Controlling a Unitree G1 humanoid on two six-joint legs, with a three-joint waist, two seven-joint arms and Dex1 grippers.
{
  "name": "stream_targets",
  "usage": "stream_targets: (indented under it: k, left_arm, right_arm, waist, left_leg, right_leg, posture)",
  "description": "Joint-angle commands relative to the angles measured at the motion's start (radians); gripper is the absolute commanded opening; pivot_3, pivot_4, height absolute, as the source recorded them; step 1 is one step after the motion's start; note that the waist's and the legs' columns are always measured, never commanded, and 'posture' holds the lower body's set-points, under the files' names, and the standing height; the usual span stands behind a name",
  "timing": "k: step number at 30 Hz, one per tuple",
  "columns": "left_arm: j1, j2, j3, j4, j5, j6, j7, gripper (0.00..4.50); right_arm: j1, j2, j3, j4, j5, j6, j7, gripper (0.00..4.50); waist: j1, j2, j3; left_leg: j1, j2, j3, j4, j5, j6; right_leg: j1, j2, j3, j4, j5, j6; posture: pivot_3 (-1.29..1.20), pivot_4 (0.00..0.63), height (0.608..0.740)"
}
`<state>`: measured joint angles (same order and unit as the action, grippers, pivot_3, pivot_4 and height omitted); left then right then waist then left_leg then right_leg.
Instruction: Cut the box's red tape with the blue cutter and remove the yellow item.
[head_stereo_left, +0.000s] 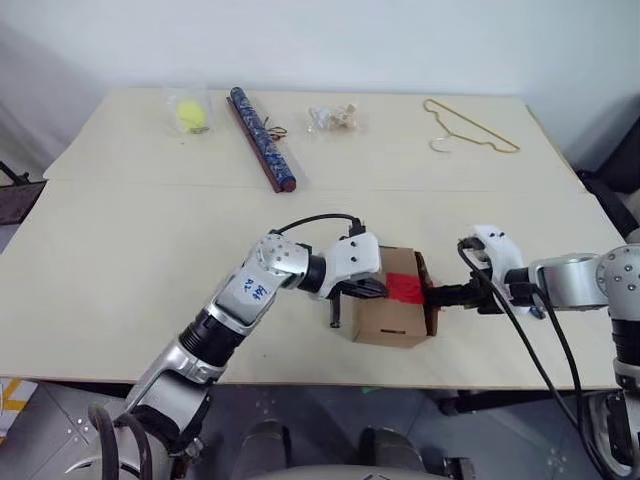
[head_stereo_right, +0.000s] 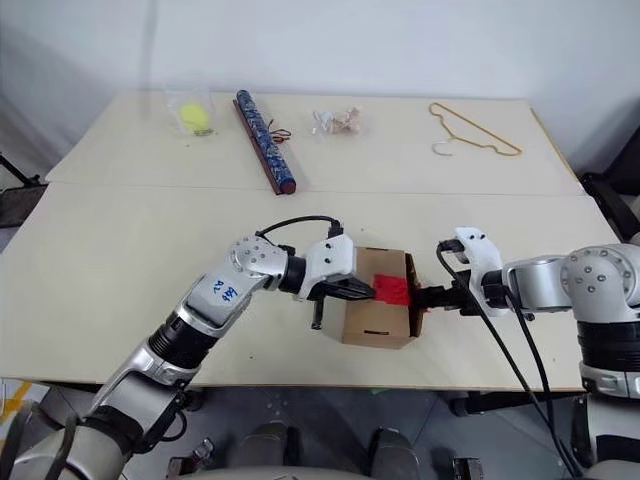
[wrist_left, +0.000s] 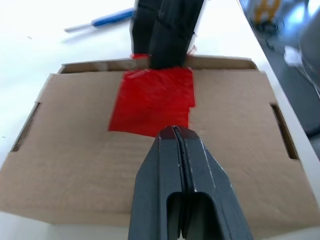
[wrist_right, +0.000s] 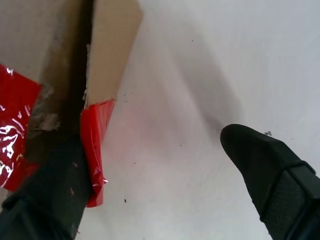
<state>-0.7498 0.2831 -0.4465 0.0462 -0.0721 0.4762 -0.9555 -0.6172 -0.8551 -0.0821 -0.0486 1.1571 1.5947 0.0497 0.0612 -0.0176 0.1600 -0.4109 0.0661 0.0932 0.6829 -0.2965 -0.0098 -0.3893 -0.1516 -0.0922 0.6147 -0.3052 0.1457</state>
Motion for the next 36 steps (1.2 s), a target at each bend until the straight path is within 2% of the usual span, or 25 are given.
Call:
stream_targets:
  k: [1, 6, 11, 18, 27, 36]
  left_arm:
    - [0.006, -0.010, -0.023, 0.083, 0.045, -0.045, 0.028, 0.00]
    - [-0.001, -0.010, -0.056, 0.140, 0.083, -0.072, 0.038, 0.00]
    - [0.012, -0.005, -0.092, 0.158, 0.117, -0.033, 0.045, 0.00]
    - [0.037, 0.006, -0.126, 0.163, 0.121, 0.038, 0.052, 0.00]
    - [0.047, 0.001, -0.134, 0.168, 0.106, 0.049, 0.063, 0.00]
    - [0.054, 0.005, -0.123, 0.163, 0.092, 0.039, 0.053, 0.00]
  right_arm:
    - [0.019, -0.024, 0.018, -0.040, -0.037, 0.020, -0.040, 4.38]
    - [0.001, -0.019, 0.044, -0.069, -0.026, 0.020, -0.044, 4.38]
    - [0.016, -0.094, 0.084, -0.102, -0.029, 0.020, -0.007, 4.38]
    - [0.033, -0.165, 0.056, -0.049, -0.103, 0.020, 0.053, 4.38]
    - [0.049, -0.144, 0.034, -0.009, -0.181, 0.020, 0.088, 4.38]
    - [0.071, -0.134, -0.021, 0.056, -0.254, 0.019, 0.108, 4.38]
  waist:
    - [0.000, 0.000, 0.000]
    - [-0.004, 0.000, 0.000]
    - [-0.003, 0.000, 0.000]
    - [0.006, 0.000, 0.000]
    - [0.009, 0.001, -0.001]
    - [0.013, 0.002, -0.005]
  left_leg:
    - [0.000, 0.000, 0.000, 0.000, 0.000, 0.000]
    - [-0.001, 0.000, 0.000, -0.001, 0.000, 0.000]
    - [-0.001, 0.000, 0.000, -0.001, 0.000, 0.000]
    - [0.000, 0.000, 0.000, -0.001, -0.003, 0.002]
    - [0.005, 0.000, 0.000, -0.001, -0.006, 0.004]
    - [0.004, -0.001, 0.000, -0.001, -0.007, 0.007]
  right_leg:
    - [0.000, 0.000, 0.000, -0.001, 0.000, 0.000]
    - [-0.001, 0.000, 0.000, -0.001, 0.000, 0.000]
    - [-0.001, 0.000, 0.000, -0.002, 0.000, 0.000]
    - [0.002, 0.000, 0.000, -0.006, 0.000, 0.000]
    - [0.012, 0.000, -0.001, -0.018, 0.000, -0.001]
    - [0.014, 0.000, -0.002, -0.023, 0.005, -0.009]
  posture:
    - [0.00, 0.150, 0.740]
    - [0.00, 0.150, 0.740]
    - [0.00, 0.150, 0.740]
    - [0.00, 0.150, 0.740]
    - [0.00, 0.150, 0.740]
    - [0.00, 0.150, 0.740]
